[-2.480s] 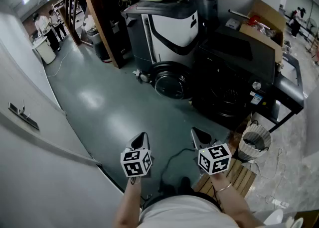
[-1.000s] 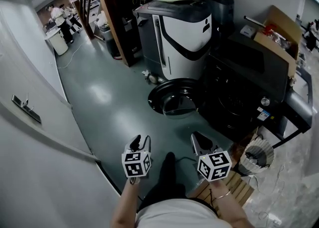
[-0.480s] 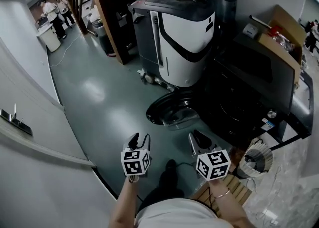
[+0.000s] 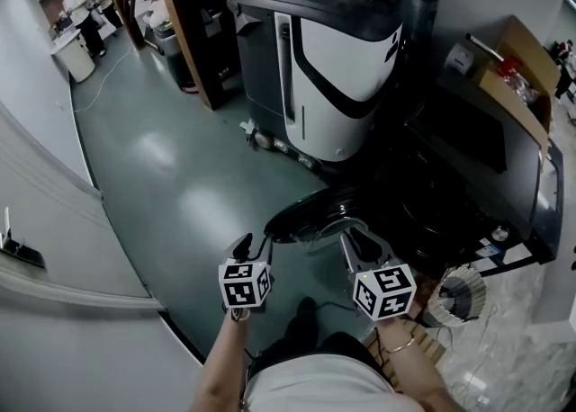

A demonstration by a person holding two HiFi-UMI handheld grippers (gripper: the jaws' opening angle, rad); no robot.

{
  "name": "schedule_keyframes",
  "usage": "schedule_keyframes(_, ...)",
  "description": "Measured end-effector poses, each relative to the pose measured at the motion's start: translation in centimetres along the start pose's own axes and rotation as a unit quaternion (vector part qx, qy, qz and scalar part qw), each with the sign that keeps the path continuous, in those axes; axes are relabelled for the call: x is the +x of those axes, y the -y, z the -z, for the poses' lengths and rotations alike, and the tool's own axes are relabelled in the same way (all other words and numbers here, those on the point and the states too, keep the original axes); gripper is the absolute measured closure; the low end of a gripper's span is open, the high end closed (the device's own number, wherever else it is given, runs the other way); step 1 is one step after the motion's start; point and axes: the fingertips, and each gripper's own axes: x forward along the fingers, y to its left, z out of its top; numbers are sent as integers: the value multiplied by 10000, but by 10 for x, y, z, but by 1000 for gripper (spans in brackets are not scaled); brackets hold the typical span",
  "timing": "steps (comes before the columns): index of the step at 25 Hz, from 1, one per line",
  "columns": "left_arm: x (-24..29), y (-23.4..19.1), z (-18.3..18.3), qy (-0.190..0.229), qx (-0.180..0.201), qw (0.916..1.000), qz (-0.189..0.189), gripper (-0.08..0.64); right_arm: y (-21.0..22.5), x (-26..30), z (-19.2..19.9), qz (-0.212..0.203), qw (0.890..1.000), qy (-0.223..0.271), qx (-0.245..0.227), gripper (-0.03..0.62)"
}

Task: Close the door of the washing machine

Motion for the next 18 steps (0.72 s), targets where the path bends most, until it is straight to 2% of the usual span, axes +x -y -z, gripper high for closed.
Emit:
schedule_keyframes(6, 47, -15, -6, -252, 189, 9993, 192, 368, 13, 42, -9, 164, 9998, -70, 31, 526)
schedule_keyframes(12, 93, -23, 8, -641, 367, 9968, 303, 359, 28, 77, -4, 211, 9994, -258, -5, 526)
schedule_keyframes(18, 143, -31, 36, -1253, 954, 9868, 378, 345, 45, 113, 4, 209, 9988, -436, 74, 526)
